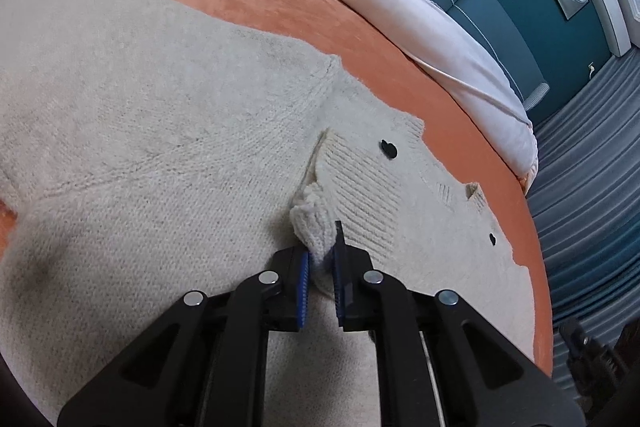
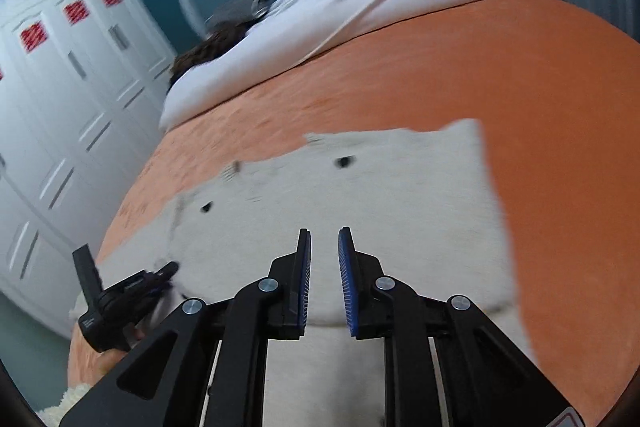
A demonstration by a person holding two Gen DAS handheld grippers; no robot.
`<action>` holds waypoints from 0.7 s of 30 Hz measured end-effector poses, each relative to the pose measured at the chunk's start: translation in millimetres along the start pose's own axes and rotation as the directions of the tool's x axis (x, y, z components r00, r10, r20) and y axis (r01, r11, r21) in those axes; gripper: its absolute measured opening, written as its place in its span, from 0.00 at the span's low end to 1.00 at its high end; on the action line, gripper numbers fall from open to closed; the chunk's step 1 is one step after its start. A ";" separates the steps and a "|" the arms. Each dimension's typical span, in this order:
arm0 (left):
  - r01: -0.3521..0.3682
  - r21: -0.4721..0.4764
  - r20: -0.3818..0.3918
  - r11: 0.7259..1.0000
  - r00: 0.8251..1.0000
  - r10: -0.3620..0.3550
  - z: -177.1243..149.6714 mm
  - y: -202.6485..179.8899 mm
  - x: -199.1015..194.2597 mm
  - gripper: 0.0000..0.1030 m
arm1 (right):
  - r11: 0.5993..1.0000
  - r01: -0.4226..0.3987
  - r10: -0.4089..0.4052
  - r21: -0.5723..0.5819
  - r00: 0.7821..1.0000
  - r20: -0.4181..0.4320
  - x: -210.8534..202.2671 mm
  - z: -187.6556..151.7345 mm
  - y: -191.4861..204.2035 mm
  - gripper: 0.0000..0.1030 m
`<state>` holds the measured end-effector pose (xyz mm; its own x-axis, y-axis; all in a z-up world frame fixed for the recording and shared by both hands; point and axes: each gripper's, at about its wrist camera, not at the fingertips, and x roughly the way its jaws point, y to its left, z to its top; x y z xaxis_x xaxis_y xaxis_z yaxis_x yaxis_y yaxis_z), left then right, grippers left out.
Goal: Fold small clothes
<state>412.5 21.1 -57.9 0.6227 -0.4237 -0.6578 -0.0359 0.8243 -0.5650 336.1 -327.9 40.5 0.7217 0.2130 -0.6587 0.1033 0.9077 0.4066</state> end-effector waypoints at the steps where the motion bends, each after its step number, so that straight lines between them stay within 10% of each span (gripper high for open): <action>1: 0.000 0.004 0.003 1.000 1.000 0.000 -0.3 0.0 -0.1 0.10 | 0.997 -0.034 0.031 -0.063 0.999 -0.043 27.5 4.4 27.1 0.16; 5: 0.016 0.013 0.011 1.000 1.000 -0.016 -1.6 1.5 0.2 0.10 | 0.987 -0.076 0.040 -0.140 0.969 -0.244 129.0 9.7 79.0 0.13; 8: 0.033 0.013 0.009 0.999 0.999 -0.033 -1.5 4.8 -0.6 0.10 | 0.999 0.018 -0.027 -0.045 0.975 -0.219 147.3 25.2 33.1 0.00; 13: 0.104 -0.026 0.023 0.994 0.994 -0.103 -2.1 14.2 -2.6 0.10 | 0.953 0.208 -0.193 0.220 0.977 -0.091 66.0 29.2 -88.4 0.00; 16: 0.159 -0.096 0.012 0.983 0.987 -0.159 1.1 24.7 -20.7 0.15 | 0.957 0.243 -0.238 0.159 0.970 -0.047 -1.5 0.4 -89.6 0.14; 21: 0.094 -0.218 0.147 0.971 0.987 -0.063 13.5 96.0 -114.0 0.59 | 0.982 0.175 -0.165 0.078 0.980 -0.113 -56.6 -86.2 -57.0 0.14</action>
<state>348.6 153.7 -30.4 0.7317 -0.4151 -0.5406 -0.1462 0.6791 -0.7193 230.4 -360.4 0.0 0.6123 0.0995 -0.7843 0.2806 0.9001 0.3332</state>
